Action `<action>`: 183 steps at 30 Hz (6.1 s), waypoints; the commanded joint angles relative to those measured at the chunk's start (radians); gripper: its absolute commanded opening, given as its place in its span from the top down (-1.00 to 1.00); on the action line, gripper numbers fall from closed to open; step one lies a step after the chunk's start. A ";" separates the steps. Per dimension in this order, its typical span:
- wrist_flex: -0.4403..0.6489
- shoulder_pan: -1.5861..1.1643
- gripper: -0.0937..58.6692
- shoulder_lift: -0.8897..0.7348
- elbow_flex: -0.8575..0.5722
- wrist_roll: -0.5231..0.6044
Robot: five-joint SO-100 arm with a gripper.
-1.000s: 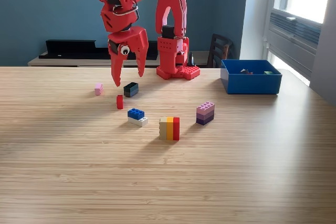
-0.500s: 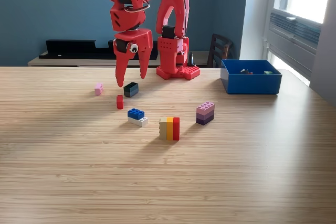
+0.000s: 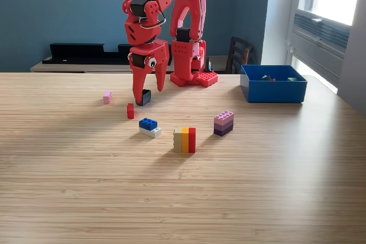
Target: Grasp a lego block and put it in the bin.
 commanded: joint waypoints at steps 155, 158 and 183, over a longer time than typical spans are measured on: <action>0.541 -0.635 0.98 -0.488 -1.250 -0.074; 0.541 -0.551 0.97 -0.488 -1.270 -0.032; 0.268 -0.069 0.17 -0.476 -0.795 0.261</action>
